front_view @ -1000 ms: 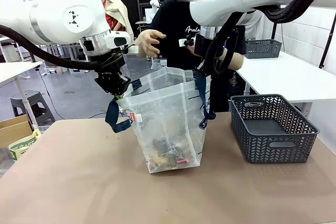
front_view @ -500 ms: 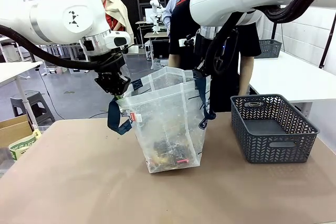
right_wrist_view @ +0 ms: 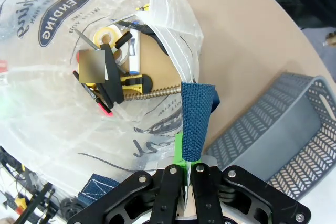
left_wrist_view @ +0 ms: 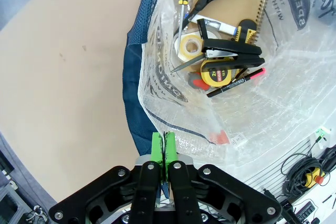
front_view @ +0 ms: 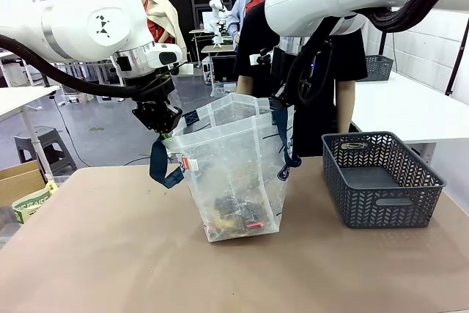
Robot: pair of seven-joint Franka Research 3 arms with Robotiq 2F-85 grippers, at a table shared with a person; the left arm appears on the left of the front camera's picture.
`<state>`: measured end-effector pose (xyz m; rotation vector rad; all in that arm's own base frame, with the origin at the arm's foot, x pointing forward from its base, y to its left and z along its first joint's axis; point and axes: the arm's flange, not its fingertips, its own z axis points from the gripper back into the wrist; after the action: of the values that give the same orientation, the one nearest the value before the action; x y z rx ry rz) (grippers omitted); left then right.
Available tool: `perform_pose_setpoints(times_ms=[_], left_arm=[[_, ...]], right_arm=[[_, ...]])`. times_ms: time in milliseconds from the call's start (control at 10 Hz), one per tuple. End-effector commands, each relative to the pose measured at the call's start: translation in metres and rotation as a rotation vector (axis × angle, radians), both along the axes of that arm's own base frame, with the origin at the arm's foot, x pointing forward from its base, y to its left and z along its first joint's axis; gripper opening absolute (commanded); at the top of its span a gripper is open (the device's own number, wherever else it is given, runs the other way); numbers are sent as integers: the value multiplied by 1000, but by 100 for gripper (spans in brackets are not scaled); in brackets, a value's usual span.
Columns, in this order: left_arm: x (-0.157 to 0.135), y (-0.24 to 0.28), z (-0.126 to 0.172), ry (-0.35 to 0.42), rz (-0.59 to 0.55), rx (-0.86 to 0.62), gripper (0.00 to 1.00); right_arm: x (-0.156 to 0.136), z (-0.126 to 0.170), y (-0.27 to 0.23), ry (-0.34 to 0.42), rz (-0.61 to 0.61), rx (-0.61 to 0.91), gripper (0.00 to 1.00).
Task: Transfer purchased items from the store into the shopping bag.
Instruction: Move the Reusable shopping bag to the right side of the table.
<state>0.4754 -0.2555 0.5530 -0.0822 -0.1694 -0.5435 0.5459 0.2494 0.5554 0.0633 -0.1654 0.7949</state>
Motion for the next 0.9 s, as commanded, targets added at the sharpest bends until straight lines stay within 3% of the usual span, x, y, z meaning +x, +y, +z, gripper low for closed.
perform_pose_setpoints(times_ms=[0,800], left_arm=[[0,1,0,-2,12,4,0],[0,1,0,-2,12,4,0]], right_arm=[[0,1,-1,-2,-6,1,0],[0,1,-1,-2,-6,1,0]])
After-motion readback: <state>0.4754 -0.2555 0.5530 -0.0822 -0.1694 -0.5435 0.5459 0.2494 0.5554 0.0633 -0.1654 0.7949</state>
